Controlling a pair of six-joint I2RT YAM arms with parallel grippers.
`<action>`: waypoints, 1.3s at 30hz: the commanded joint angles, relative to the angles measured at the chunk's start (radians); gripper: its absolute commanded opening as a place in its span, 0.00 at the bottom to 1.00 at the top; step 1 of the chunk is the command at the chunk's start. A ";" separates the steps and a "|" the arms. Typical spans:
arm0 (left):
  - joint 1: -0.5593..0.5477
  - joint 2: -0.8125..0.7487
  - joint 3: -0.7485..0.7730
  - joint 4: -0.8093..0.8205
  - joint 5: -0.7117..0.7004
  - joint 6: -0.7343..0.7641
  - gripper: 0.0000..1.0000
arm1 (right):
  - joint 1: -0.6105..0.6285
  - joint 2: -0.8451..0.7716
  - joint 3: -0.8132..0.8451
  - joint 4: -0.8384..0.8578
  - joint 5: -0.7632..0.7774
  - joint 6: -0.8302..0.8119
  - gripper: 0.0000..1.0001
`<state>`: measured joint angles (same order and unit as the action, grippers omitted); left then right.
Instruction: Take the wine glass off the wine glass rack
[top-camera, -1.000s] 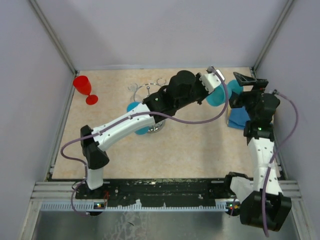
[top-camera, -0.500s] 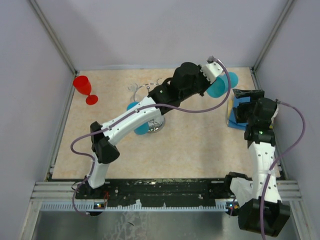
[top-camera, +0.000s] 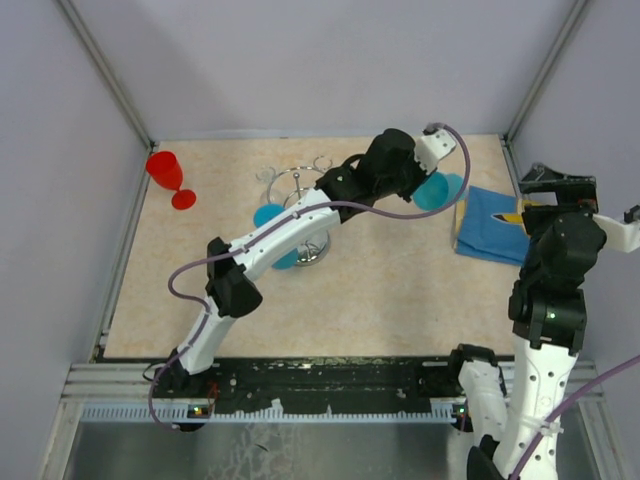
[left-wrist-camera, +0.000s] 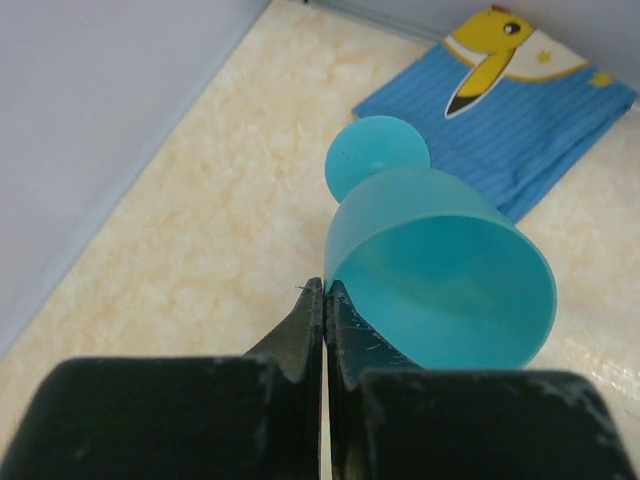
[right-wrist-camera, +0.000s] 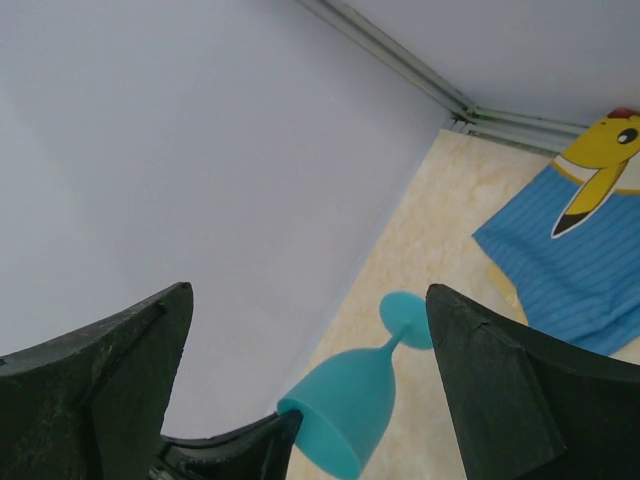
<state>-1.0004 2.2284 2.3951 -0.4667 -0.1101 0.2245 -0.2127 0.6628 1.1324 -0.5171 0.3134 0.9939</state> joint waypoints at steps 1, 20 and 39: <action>0.014 -0.041 0.046 -0.109 0.033 -0.061 0.00 | -0.006 0.003 0.017 -0.043 0.100 -0.062 0.99; -0.006 -0.078 0.051 -0.578 0.166 -0.132 0.00 | -0.005 -0.044 -0.056 0.014 0.090 -0.089 0.99; -0.059 -0.215 -0.315 -0.576 0.158 -0.143 0.00 | -0.003 -0.042 -0.111 0.117 -0.010 -0.168 0.99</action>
<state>-1.0626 2.0571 2.1132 -1.0431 0.0288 0.0818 -0.2127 0.6239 1.0252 -0.4599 0.3130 0.8532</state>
